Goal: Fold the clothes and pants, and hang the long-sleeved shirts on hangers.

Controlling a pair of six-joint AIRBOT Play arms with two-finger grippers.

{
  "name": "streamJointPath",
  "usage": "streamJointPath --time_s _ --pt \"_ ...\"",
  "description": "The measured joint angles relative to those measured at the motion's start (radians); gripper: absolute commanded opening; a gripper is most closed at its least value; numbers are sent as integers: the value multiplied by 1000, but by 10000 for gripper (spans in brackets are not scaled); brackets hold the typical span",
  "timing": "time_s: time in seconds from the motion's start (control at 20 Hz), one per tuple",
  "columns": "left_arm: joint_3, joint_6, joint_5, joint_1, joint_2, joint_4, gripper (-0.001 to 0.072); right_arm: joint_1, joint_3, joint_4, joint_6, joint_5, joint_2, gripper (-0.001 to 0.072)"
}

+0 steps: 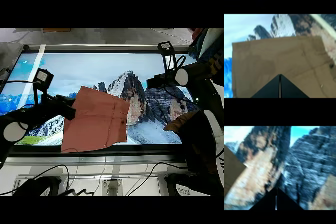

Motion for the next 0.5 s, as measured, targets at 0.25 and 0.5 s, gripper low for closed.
streamJointPath --time_s 0.25,0.5 --pt "-16 -14 -167 0 0 203 5 -172 -108 226 -229 173 0 18" --pt "-64 -90 -224 0 0 311 17 -245 -425 663 -405 254 0 342"
